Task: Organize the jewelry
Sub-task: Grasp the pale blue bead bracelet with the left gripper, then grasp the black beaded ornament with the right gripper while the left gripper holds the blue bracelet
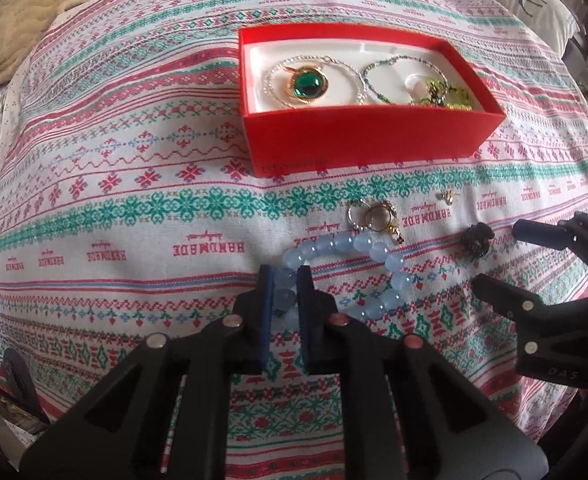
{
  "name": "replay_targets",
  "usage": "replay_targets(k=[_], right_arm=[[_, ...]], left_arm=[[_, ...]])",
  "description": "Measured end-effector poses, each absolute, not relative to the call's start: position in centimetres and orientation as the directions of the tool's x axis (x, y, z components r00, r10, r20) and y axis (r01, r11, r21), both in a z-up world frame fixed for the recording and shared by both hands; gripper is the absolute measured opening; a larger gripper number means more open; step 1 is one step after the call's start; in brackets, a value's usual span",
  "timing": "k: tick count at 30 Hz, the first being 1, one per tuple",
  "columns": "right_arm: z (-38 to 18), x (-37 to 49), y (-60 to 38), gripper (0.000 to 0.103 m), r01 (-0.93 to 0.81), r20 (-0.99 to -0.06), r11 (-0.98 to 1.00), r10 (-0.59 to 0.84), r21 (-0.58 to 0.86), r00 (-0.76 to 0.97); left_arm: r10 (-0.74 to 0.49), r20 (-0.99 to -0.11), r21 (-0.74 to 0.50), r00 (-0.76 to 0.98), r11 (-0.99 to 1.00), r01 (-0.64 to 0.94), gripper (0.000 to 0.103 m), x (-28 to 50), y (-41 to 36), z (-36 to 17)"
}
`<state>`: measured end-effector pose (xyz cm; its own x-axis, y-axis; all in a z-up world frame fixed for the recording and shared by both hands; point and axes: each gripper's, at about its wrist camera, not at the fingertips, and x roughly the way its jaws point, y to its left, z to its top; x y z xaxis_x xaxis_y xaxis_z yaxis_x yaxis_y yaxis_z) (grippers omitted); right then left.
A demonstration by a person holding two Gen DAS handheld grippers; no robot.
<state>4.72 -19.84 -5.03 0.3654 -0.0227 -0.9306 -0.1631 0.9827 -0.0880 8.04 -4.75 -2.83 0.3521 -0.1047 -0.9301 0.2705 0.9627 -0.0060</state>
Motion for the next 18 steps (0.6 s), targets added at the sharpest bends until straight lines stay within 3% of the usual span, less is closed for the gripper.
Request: replay_targets(k=[13, 18], right_arm=[[-5.7, 7.1, -17.3, 0.073, -0.168, -0.916, 0.973, -0.082, -0.159, 0.392], [-5.9, 8.0, -16.3, 0.068, -0.171, -0.911, 0.970, -0.093, -0.175, 0.401]], left_arm=[[-0.156, -0.910, -0.058, 0.385, 0.966, 0.253, 0.013, 7.4, -2.8, -0.8], [-0.162, -0.910, -0.067, 0.381, 0.966, 0.251, 0.013, 7.2, -2.4, -0.8]])
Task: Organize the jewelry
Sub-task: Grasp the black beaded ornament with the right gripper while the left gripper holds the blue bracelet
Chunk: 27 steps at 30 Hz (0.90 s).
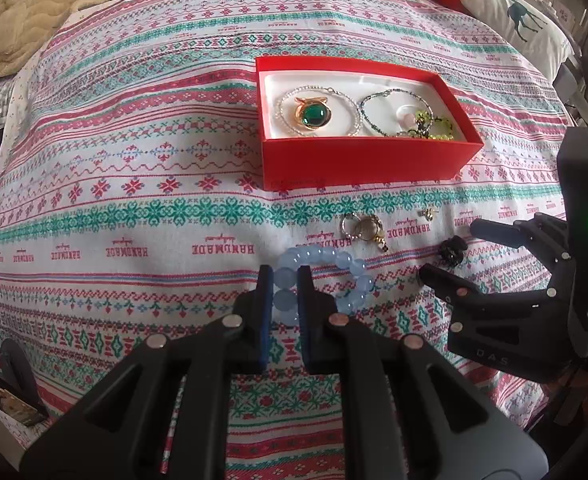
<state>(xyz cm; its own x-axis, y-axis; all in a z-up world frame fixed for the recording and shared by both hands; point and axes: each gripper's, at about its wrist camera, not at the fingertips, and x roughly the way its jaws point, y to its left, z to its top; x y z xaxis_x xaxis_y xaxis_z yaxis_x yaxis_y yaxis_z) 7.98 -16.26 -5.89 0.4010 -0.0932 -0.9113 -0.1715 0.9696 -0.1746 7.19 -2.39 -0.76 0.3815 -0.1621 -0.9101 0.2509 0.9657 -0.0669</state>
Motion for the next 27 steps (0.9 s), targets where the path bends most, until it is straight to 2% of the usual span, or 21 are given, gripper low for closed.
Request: replay_targets(k=[4, 7, 9, 10, 27], right_arm=[[-6.2, 8.7, -15.0, 0.059, -0.186, -0.911, 0.966, -0.092, -0.180, 0.403], [-6.2, 8.2, -14.0, 0.046, -0.198, -0.910, 0.964, -0.086, -0.179, 0.406], [-6.2, 8.1, -13.4, 0.028, -0.208, -0.911, 0.962, -0.078, -0.175, 0.404], [-6.3, 7.8, -13.0, 0.024, -0.213, -0.914, 0.962, -0.072, -0.169, 0.400], [-3.7, 6.8, -12.4, 0.024, -0.205, -0.916, 0.973, -0.015, -0.105, 0.400]], left_arm=[[-0.159, -0.912, -0.067, 0.379, 0.967, 0.245, 0.013, 6.9, -2.1, -0.8], [-0.157, -0.913, -0.067, 0.377, 0.968, 0.240, 0.013, 6.7, -1.9, -0.9], [-0.156, -0.914, -0.067, 0.375, 0.969, 0.239, 0.013, 6.7, -1.8, -0.9], [-0.156, -0.914, -0.067, 0.375, 0.969, 0.239, 0.013, 6.7, -1.8, -0.9], [-0.209, -0.887, -0.124, 0.412, 0.967, 0.225, 0.013, 6.3, -1.2, 1.1]])
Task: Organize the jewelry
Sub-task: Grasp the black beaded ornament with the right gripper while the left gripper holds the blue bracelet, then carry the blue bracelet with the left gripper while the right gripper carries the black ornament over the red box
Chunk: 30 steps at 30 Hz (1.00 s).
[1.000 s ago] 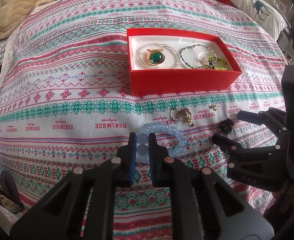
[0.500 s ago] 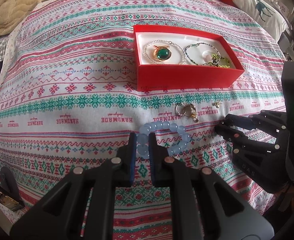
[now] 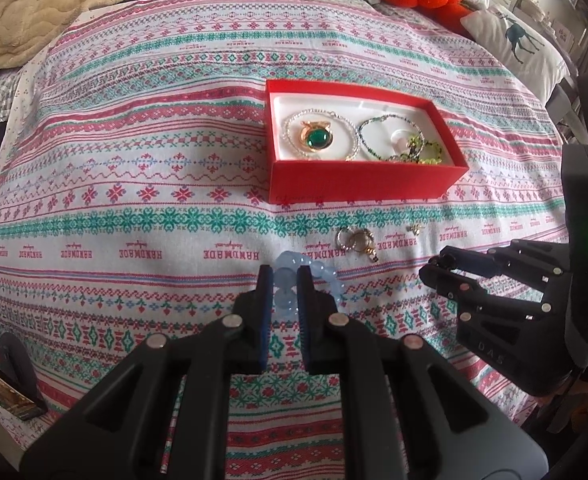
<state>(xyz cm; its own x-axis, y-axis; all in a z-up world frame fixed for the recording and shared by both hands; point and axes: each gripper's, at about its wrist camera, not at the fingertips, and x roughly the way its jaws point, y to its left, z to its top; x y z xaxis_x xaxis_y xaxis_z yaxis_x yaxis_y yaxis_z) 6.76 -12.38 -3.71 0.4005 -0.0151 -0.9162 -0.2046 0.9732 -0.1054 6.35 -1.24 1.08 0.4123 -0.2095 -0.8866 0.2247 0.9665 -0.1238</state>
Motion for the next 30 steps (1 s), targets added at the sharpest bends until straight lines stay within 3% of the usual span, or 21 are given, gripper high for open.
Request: replay_targets(k=[30], right_arm=[[3.2, 9.3, -18.0, 0.024, -0.096, -0.842, 0.992, 0.121, 0.083, 0.525]], left_arm=[[-0.458, -0.688, -0.395, 0.563, 0.887, 0.240, 0.013, 10.5, -3.2, 8.2]])
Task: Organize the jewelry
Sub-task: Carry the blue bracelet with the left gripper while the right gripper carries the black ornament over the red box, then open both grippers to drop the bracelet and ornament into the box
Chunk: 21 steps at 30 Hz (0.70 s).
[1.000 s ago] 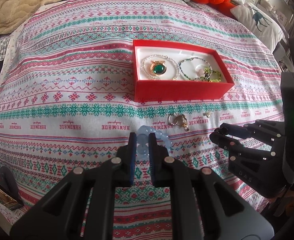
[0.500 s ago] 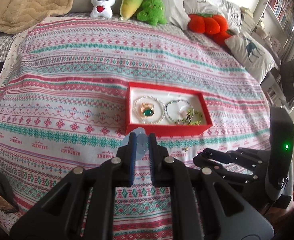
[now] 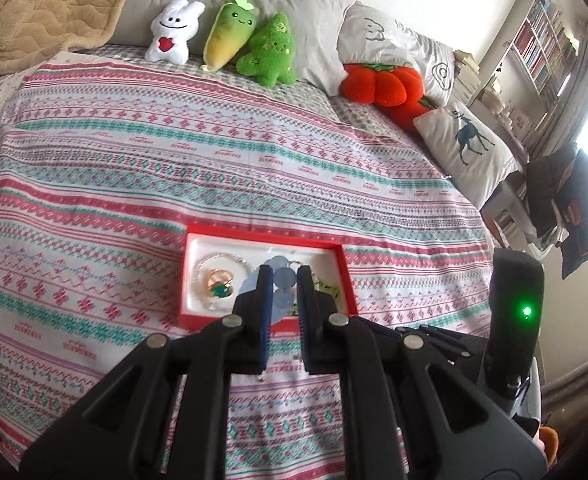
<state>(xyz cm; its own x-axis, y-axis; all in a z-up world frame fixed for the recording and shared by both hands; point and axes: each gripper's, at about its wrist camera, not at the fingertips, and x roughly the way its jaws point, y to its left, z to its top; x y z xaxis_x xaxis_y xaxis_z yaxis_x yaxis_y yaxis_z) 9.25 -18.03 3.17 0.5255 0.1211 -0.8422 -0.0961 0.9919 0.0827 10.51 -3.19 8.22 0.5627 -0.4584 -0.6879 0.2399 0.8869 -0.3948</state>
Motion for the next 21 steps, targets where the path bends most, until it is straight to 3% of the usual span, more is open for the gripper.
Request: replay_targets(k=[5, 21], right_arm=[[3.0, 10.1, -19.3, 0.024, -0.064, -0.839, 0.995, 0.103, 0.081, 0.535], [1.8, 12.1, -19.5, 0.024, -0.076, -0.832, 0.993, 0.119, 0.092, 0.542]], left_arm=[[-0.482, -0.681, -0.404, 0.551, 0.875, 0.266, 0.013, 11.6, -4.5, 7.4], [-0.321, -0.795, -0.292, 0.515, 0.946, 0.139, 0.013, 14.5, -2.1, 2.2]])
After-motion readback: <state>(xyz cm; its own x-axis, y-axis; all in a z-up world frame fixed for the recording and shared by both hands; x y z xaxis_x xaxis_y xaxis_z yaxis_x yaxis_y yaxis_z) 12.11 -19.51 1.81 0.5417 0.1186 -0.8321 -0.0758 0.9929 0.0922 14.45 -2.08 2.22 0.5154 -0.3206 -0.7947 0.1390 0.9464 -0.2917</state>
